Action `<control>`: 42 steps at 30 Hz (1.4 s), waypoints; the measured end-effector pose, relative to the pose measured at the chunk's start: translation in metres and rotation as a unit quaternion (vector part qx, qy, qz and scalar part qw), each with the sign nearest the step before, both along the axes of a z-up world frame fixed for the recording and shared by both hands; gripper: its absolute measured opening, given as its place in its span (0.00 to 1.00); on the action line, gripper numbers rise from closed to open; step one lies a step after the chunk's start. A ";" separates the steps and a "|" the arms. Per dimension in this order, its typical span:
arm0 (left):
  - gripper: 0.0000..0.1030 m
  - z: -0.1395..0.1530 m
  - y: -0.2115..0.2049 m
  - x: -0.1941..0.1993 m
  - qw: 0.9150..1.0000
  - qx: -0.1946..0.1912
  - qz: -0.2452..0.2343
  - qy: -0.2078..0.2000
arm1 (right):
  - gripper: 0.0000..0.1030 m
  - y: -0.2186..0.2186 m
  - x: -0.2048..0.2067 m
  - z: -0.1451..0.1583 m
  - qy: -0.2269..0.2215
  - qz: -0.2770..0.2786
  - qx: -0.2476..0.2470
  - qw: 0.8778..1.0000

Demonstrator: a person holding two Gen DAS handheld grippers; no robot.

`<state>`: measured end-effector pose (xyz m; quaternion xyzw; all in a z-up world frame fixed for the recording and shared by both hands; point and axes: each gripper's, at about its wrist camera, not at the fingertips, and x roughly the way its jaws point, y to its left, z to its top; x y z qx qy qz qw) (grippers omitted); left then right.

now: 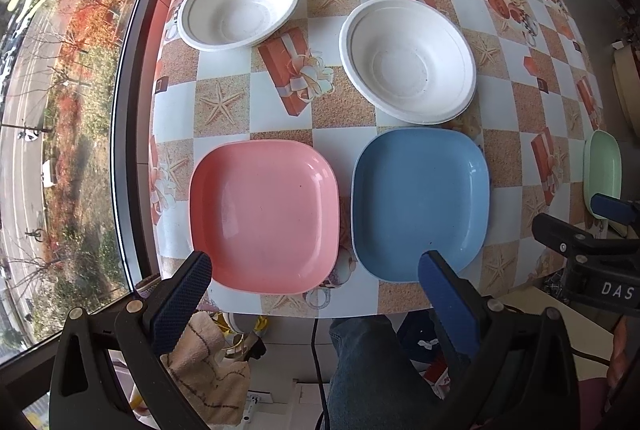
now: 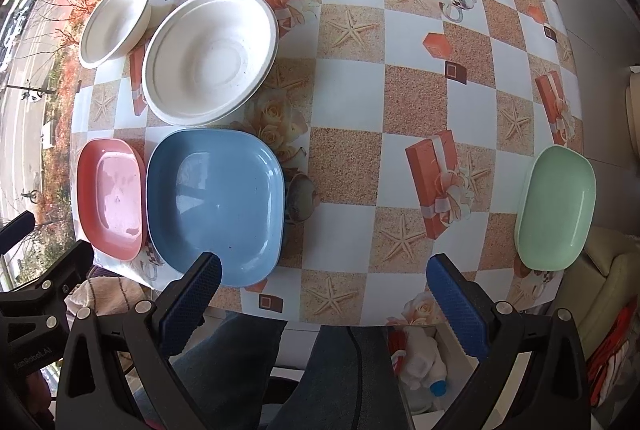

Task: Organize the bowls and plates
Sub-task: 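Move the right tool toward the blue square plate, then grasp the blue square plate rim with the right gripper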

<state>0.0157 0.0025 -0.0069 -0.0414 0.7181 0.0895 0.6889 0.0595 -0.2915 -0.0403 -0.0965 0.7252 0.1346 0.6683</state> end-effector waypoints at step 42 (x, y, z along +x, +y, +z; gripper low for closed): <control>1.00 -0.075 -0.067 0.023 0.999 0.019 -0.037 0.029 | 1.00 -0.100 0.001 -0.090 0.011 -0.041 -0.093 0.995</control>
